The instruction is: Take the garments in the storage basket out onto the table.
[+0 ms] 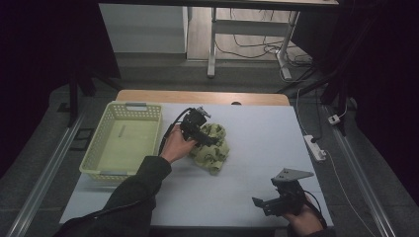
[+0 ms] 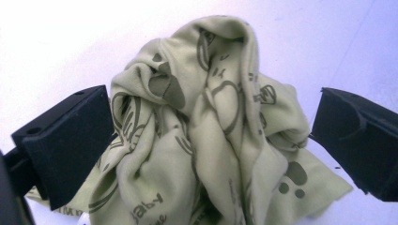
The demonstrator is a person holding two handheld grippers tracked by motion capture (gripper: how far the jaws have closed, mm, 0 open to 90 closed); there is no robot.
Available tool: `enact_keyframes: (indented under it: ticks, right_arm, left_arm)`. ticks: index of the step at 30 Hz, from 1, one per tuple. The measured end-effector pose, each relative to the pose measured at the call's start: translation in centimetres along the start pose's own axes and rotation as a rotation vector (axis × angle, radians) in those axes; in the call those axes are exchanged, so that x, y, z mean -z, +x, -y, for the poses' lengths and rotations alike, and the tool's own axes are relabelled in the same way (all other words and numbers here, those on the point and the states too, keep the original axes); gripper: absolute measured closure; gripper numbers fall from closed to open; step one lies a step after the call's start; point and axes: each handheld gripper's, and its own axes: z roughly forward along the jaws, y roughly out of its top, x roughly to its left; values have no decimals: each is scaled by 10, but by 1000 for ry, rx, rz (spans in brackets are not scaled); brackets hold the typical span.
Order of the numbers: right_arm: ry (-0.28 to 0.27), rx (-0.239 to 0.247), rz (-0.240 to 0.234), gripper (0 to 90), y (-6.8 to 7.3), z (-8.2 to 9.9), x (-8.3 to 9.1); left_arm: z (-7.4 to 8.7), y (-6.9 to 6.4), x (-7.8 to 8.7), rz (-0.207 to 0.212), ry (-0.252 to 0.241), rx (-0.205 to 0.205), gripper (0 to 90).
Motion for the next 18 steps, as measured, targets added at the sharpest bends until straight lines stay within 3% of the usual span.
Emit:
enact_keyframes:
  ticks: [4, 18]
  right_arm:
    - [1, 0, 0, 22, 0, 0, 0]
    - [3, 0, 1, 22, 0, 0, -1]
  left_arm:
    - [0, -2, 6, -6, -5, -38, 0]
    - [13, -7, 23, 67, -41, -30, 0]
